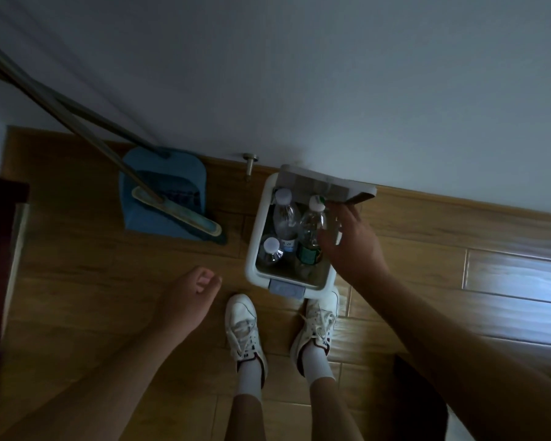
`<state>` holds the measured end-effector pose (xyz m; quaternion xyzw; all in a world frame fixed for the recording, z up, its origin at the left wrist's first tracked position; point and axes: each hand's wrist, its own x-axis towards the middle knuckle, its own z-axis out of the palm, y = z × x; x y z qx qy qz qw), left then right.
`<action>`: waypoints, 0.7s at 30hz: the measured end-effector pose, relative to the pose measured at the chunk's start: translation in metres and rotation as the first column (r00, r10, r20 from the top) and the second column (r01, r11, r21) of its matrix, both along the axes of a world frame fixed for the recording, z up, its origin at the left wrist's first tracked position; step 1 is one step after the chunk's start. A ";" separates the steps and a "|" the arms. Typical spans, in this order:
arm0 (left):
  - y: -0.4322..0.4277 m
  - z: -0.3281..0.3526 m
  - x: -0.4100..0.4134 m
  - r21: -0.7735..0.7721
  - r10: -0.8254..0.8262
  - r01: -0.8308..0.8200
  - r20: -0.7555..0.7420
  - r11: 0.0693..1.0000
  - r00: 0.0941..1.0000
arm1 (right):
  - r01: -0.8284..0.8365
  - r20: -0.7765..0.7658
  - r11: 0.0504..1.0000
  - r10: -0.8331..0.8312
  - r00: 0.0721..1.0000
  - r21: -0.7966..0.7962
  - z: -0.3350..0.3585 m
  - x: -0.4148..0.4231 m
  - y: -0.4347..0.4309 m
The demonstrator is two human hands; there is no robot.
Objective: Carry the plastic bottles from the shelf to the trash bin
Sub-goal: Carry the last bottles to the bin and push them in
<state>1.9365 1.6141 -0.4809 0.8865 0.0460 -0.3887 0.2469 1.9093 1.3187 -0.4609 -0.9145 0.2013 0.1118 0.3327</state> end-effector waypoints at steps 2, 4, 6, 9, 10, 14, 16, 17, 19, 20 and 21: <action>0.000 0.004 0.002 -0.005 -0.003 0.003 0.004 1.000 1.000 | -0.095 -0.068 0.994 0.092 0.993 -0.049 -0.004 0.008 -0.003; 0.002 0.004 0.003 -0.011 0.009 -0.009 0.003 1.000 1.000 | -0.139 -0.140 0.987 0.127 0.982 -0.077 -0.011 0.017 -0.006; 0.003 0.000 0.002 -0.013 0.016 -0.015 0.003 1.000 1.000 | -0.123 -0.138 0.986 0.107 0.985 -0.112 -0.019 0.021 -0.004; 0.003 -0.007 -0.004 -0.019 0.020 -0.020 0.007 1.000 1.000 | -0.142 -0.087 0.970 0.127 0.988 -0.196 -0.026 0.017 0.001; 0.004 -0.010 -0.006 -0.020 0.025 -0.025 0.002 0.999 1.000 | -0.150 -0.071 0.968 0.138 0.988 -0.202 -0.028 0.015 0.003; 0.006 -0.016 -0.018 -0.026 0.036 -0.037 -0.027 0.999 0.999 | -0.115 0.006 0.983 0.117 0.993 -0.144 -0.030 0.011 0.012; 0.009 -0.015 -0.024 -0.014 0.038 -0.039 -0.042 0.999 0.998 | -0.133 0.010 0.985 0.135 0.991 -0.107 -0.027 0.009 0.019; 0.010 -0.014 -0.026 -0.006 0.032 -0.032 -0.042 0.999 0.999 | -0.145 0.009 0.984 0.147 0.989 -0.101 -0.026 0.008 0.021; 0.012 -0.013 -0.028 0.006 0.023 -0.023 -0.039 1.000 0.999 | -0.150 -0.014 0.984 0.149 0.989 -0.101 -0.024 0.009 0.023; 0.013 -0.013 -0.028 0.009 0.027 -0.026 -0.037 1.000 0.999 | -0.141 -0.036 0.984 0.137 0.990 -0.105 -0.024 0.011 0.025; 0.014 -0.012 -0.027 0.008 0.030 -0.030 -0.032 1.000 0.999 | -0.133 -0.059 0.984 0.127 0.990 -0.114 -0.025 0.013 0.025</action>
